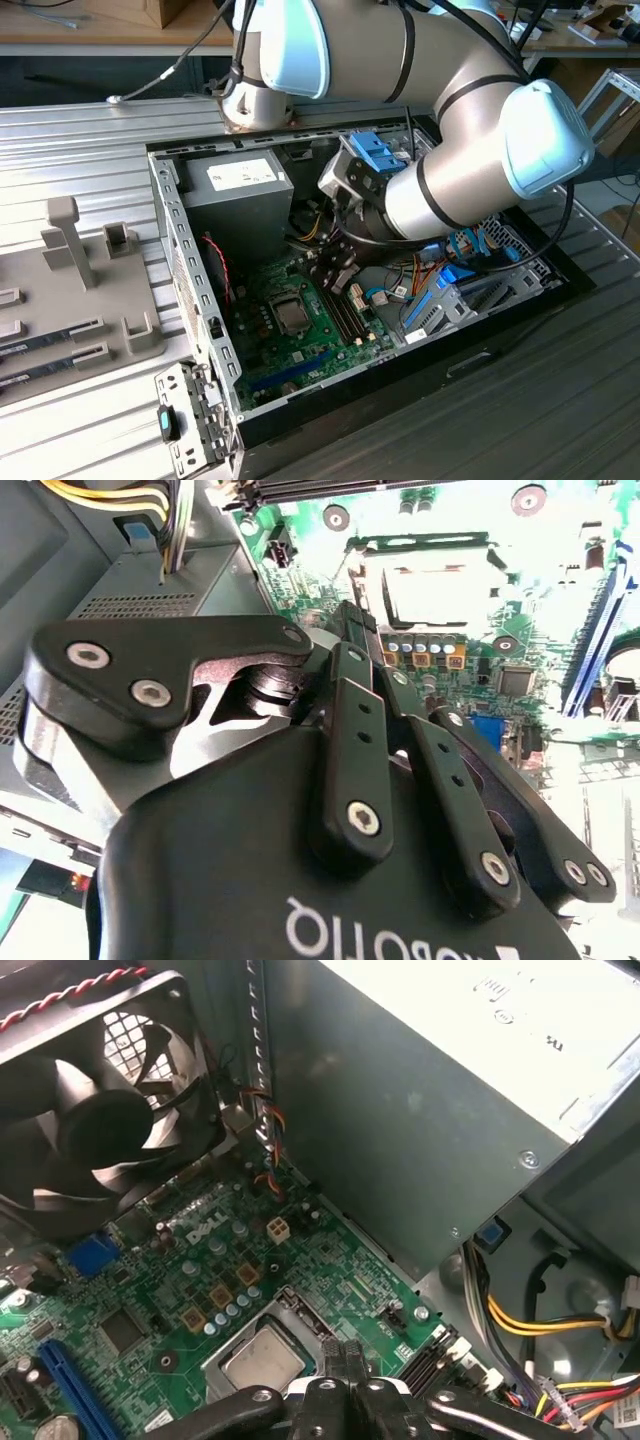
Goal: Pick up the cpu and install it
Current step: 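Close the cpu cover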
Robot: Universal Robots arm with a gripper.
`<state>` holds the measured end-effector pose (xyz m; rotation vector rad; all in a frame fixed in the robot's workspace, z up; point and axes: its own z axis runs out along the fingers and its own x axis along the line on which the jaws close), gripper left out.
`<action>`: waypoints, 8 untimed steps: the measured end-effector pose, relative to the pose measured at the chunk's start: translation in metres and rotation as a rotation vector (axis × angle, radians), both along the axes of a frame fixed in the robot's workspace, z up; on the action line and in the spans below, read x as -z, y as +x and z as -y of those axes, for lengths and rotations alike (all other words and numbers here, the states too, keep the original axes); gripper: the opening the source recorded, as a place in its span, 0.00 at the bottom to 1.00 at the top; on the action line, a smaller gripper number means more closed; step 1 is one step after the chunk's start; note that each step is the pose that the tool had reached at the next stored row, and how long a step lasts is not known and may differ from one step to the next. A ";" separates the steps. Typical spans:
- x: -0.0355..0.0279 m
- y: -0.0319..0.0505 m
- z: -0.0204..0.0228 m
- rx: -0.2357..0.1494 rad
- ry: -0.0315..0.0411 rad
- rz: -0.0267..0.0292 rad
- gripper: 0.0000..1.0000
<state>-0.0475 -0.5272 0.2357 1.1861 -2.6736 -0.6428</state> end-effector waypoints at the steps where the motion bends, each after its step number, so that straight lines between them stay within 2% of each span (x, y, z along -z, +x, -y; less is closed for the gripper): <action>1: 0.0000 0.0000 0.0003 0.000 -0.0001 0.0000 0.11; 6: 0.0019 0.0010 0.0005 0.003 0.0002 -0.0007 0.11; 8: 0.0043 0.0014 0.0005 0.019 -0.0001 -0.0012 0.11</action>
